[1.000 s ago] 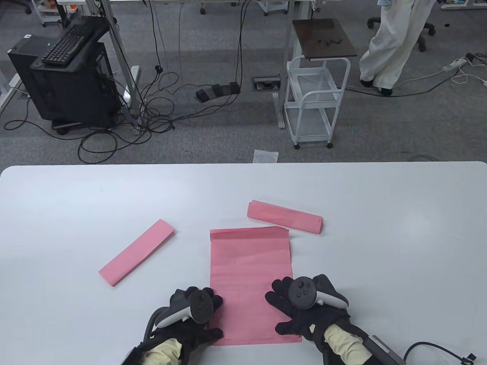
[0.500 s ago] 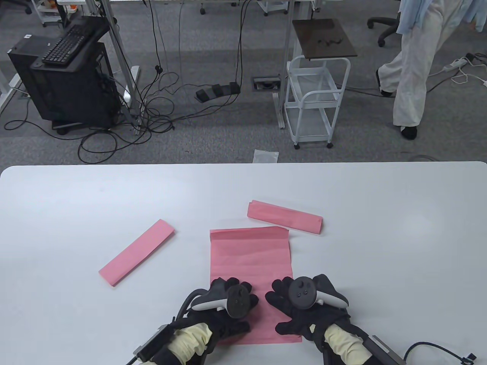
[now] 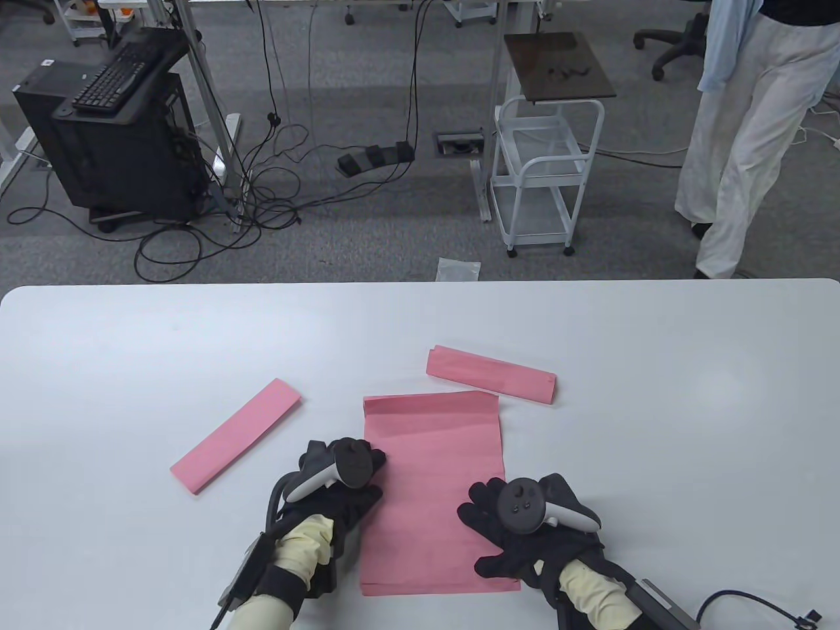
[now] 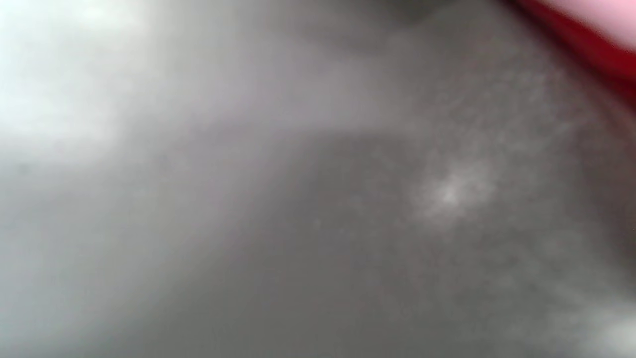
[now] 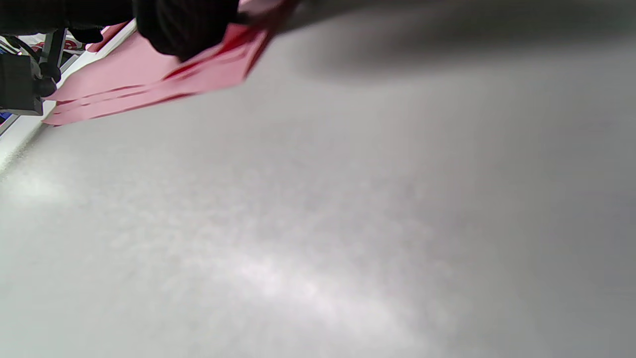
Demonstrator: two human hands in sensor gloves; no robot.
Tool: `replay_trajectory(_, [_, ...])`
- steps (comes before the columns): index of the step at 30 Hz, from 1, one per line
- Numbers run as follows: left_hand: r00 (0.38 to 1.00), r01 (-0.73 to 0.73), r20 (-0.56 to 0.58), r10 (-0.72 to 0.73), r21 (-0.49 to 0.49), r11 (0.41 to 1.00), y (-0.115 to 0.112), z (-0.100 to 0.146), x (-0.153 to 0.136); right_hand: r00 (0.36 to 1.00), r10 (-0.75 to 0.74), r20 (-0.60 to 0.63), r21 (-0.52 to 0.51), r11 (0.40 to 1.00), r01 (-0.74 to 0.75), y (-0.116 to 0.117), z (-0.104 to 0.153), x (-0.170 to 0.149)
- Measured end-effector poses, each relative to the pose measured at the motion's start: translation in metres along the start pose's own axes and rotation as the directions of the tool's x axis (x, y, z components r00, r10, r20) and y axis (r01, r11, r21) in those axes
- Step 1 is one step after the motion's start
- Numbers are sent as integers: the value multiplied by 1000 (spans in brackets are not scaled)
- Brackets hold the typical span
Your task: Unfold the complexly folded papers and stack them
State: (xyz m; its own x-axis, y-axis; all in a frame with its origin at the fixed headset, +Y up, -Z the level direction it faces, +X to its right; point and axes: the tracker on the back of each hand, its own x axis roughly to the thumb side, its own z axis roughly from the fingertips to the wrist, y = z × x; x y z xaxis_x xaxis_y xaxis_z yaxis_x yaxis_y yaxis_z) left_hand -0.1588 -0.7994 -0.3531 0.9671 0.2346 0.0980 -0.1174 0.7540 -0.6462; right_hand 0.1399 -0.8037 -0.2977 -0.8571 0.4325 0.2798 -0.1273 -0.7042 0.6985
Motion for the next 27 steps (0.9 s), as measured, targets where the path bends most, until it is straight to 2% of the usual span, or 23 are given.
replay_trajectory(5, [1000,6,14,-5,-8,1000,11,7,13,1000,-1,-1,2,1000,1,0,0,0])
replay_trajectory(7, [995,27,96,-31,39,999,13,14,28,1000,-3,-1,5,1000,3,0,0,0])
replay_trajectory(9, [971,111,214,-109,1,994,5,18,49,1000,-3,0,6,1000,3,0,0,0])
replay_trajectory(11, [947,193,271,-170,-61,979,-6,18,66,1000,-5,0,8,1000,5,0,0,0])
replay_trajectory(14, [926,257,302,-227,-62,964,-17,9,84,1000,-5,0,9,1000,5,0,0,0])
replay_trajectory(17, [932,263,275,-236,-66,963,-17,-9,86,1000,-5,0,10,1000,5,0,0,0])
replay_trajectory(19, [956,188,238,-170,-55,981,-8,-20,83,1000,-5,1,11,1000,5,0,0,0])
replay_trajectory(22, [980,146,138,-141,-23,989,14,-41,69,1000,-4,1,12,1000,4,0,0,0])
replay_trajectory(27, [999,-11,-51,12,22,1000,46,-65,32,1000,-3,1,12,1000,3,1,0,0])
